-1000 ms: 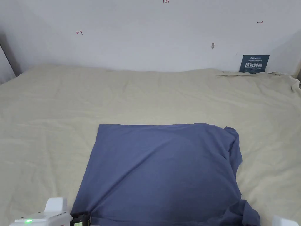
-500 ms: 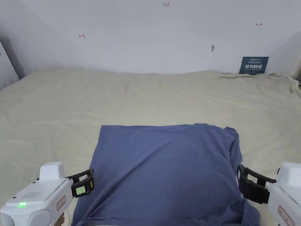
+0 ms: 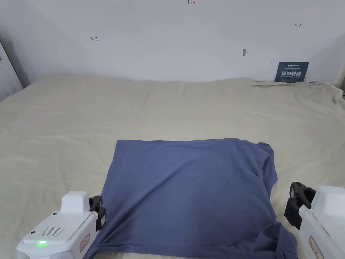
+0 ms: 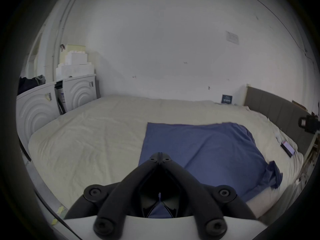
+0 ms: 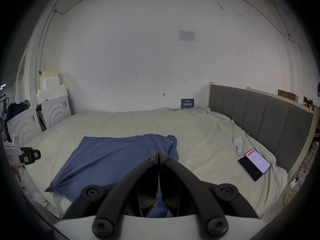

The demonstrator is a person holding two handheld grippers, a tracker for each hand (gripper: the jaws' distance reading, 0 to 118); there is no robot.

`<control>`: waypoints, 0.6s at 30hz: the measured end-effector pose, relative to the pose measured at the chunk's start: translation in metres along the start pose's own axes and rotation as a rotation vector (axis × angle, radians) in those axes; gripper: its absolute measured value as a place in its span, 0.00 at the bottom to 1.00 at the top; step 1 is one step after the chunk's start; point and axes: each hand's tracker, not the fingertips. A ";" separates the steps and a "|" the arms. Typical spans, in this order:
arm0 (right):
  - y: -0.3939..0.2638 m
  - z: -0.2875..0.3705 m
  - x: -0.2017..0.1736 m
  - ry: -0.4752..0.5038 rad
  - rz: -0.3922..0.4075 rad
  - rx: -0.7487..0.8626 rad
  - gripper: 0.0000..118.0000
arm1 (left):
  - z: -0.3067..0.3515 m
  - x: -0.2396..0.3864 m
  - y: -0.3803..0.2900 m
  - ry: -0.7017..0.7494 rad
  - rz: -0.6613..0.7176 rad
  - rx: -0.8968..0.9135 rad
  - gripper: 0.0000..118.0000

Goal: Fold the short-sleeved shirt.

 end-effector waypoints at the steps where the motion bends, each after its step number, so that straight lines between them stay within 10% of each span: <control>1: 0.000 -0.001 0.003 0.004 -0.004 -0.004 0.00 | -0.002 -0.003 -0.002 0.003 0.021 -0.038 0.00; 8: -0.009 -0.001 0.008 0.003 -0.005 -0.026 0.00 | -0.012 -0.023 -0.025 0.033 0.102 -0.256 0.01; 15: -0.014 0.006 0.008 0.001 -0.014 -0.054 0.00 | -0.037 -0.034 -0.052 0.065 0.127 -0.460 0.76; 18: -0.021 0.003 0.013 -0.001 -0.023 -0.072 0.00 | -0.046 -0.037 -0.059 0.068 0.130 -0.473 0.82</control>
